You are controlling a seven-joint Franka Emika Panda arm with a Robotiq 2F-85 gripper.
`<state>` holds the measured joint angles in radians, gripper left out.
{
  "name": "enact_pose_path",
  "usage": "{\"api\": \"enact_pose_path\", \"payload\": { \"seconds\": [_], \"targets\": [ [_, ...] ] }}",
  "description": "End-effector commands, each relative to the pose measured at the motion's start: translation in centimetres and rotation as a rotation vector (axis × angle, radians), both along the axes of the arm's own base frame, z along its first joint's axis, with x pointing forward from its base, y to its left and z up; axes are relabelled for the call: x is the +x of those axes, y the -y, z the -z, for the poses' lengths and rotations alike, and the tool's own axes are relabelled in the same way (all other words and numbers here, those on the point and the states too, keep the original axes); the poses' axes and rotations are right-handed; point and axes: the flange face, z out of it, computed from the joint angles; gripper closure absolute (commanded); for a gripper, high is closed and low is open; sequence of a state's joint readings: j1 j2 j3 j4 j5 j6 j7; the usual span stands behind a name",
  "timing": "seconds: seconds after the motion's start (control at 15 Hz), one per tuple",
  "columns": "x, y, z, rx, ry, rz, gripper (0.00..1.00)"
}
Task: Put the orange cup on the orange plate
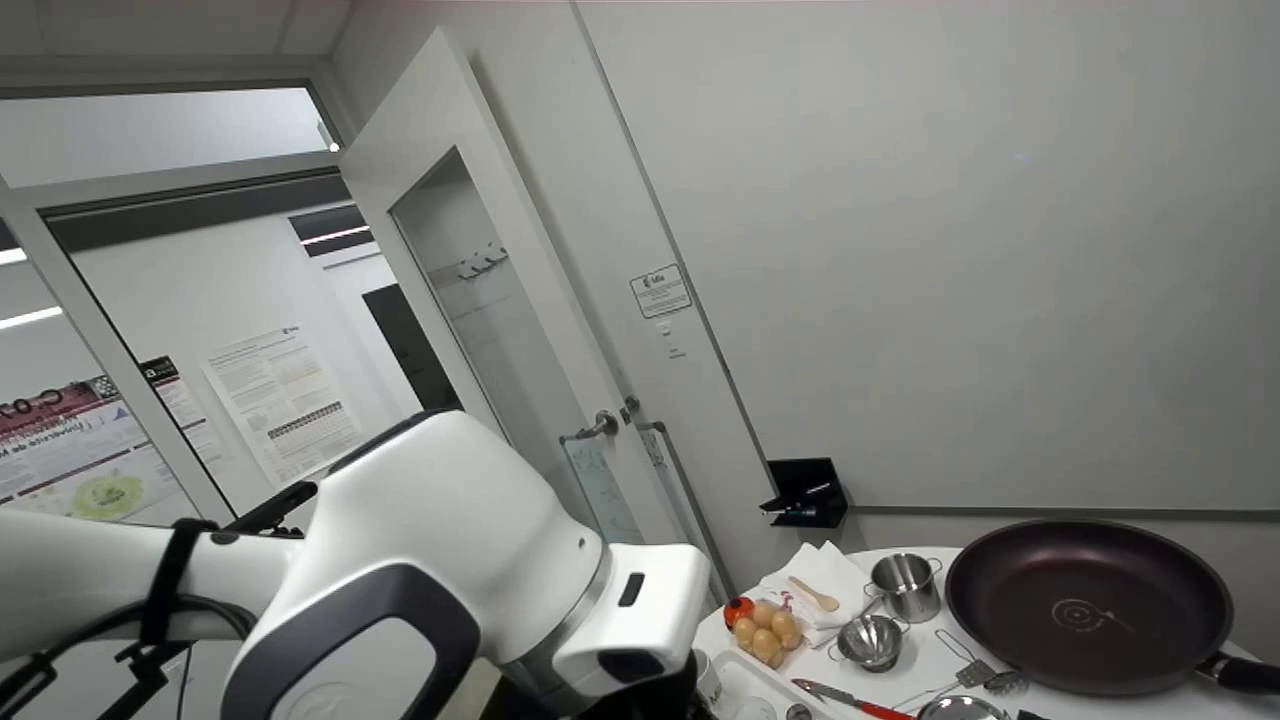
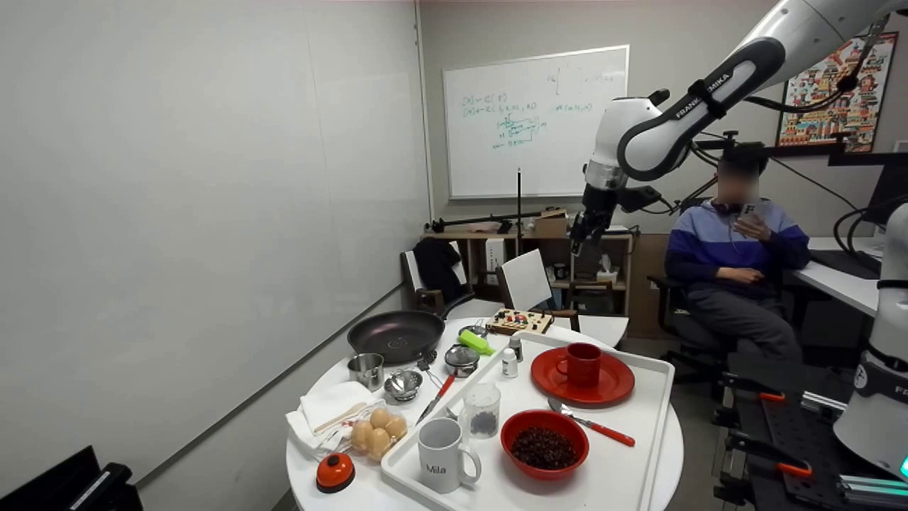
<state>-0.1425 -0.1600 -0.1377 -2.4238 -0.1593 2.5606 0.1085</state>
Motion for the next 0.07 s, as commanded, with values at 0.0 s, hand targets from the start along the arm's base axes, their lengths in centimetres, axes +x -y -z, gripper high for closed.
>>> {"api": "enact_pose_path", "payload": {
  "seconds": [0.0],
  "targets": [
    [-0.03,-0.1,-0.3,-0.001,0.0,-0.006,0.0]
  ]
}}
